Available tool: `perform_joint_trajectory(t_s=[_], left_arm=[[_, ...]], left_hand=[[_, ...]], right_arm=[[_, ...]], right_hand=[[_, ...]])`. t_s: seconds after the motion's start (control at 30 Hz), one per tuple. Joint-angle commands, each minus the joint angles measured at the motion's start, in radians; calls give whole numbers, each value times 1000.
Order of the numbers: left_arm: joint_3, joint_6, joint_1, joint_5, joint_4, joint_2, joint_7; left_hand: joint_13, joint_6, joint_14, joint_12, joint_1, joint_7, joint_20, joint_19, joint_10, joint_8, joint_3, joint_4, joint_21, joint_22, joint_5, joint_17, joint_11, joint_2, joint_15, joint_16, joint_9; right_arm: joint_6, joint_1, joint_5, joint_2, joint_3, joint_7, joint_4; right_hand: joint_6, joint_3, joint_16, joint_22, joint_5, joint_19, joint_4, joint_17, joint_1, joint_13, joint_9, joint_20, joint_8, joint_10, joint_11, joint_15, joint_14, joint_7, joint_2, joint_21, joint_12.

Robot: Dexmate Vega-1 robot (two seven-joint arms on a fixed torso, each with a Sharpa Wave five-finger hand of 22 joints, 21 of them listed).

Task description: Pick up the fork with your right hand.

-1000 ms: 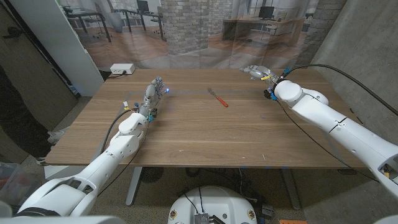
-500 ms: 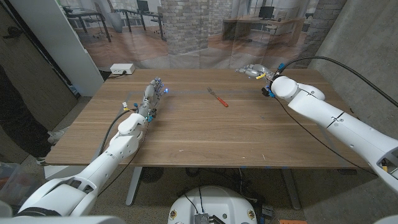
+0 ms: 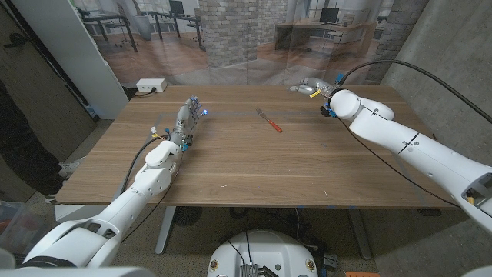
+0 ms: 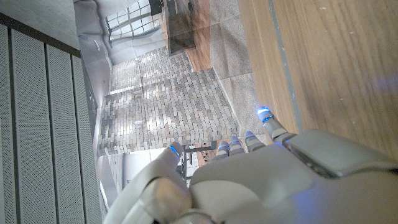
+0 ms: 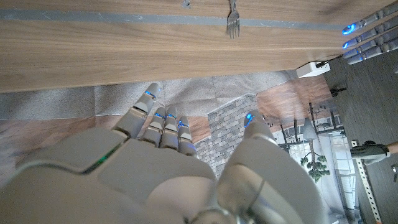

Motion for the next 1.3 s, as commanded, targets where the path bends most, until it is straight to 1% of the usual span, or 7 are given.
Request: perform_joint_trajectory(t_s=[0.03, 0.13, 0.27, 0.57, 0.77, 0.97, 1.3], left_arm=[[-4, -4, 1, -5, 8, -2, -3], [-5, -5, 0, -6, 10, -2, -4], [-6, -7, 0, -6, 12, -2, -4], [-7, -8, 0, -8, 18, -2, -7], [-8, -5, -3, -9, 22, -2, -9], [-9, -3, -4, -11, 25, -1, -10], [-9, -6, -9, -10, 40, -5, -10]], left_hand=[[4, -149, -113, 4, -5, 10, 10, -163, -139, 3, -1, -2, -1, 4, 7, 3, 5, 79, 4, 3, 2], [4, -149, -113, 4, -5, 10, 10, -163, -139, 3, -1, -2, -1, 4, 7, 3, 5, 79, 4, 3, 2], [5, -149, -113, 4, -5, 10, 10, -162, -139, 3, -1, -2, -2, 4, 7, 3, 5, 79, 4, 3, 2], [5, -148, -113, 4, -5, 10, 10, -163, -139, 3, -2, -2, -4, 4, 7, 3, 5, 79, 4, 3, 2], [5, -148, -113, 4, -6, 10, 10, -162, -139, 3, -2, -2, -5, 4, 8, 3, 6, 79, 4, 3, 2], [5, -148, -113, 3, -6, 11, 10, -163, -140, 3, -2, -2, -7, 4, 8, 3, 6, 79, 4, 3, 2], [5, -148, -113, 4, -6, 11, 10, -161, -139, 3, -3, -2, -8, 4, 8, 3, 7, 79, 4, 3, 2]], right_arm=[[-78, 62, -122, 21, -79, 59, -10], [-104, 76, -157, 30, -101, 72, -12], [-110, 93, -190, 35, -124, 98, -8], [-157, 136, -288, 57, -187, 156, 0], [-191, 161, -346, 76, -223, 193, 14], [-230, 192, -417, 98, -272, 237, 34], [-257, 216, -488, 127, -314, 281, 70]], right_hand=[[13, 0, 5, 3, 2, 14, -13, 4, 22, 3, 4, -1, 6, 13, 0, 1, 16, -3, -7, 3, 3], [16, 0, 11, 3, 7, 31, -24, 4, 45, 3, 5, 2, 6, 16, -2, -1, 42, -4, -15, 6, 1], [22, -2, 13, 4, 10, 46, -28, 5, 57, 3, 5, -2, 7, 26, -6, -6, 54, -6, -20, 8, 3], [34, -6, 18, 5, 16, 73, -33, 5, 78, 4, 5, 0, 9, 39, -13, -12, 84, -13, -30, 13, 3], [38, -7, 17, 6, 19, 76, -34, 5, 87, 4, 5, 0, 9, 42, -19, -14, 90, -17, -32, 12, 2], [53, -10, 19, 6, 26, 90, -38, 5, 110, 4, 6, -8, 12, 59, -28, -31, 109, -28, -41, 13, 5], [92, -20, 24, 7, 38, 132, -40, 5, 155, 5, 6, -12, 20, 97, -40, -48, 151, -42, -61, 20, 10]])
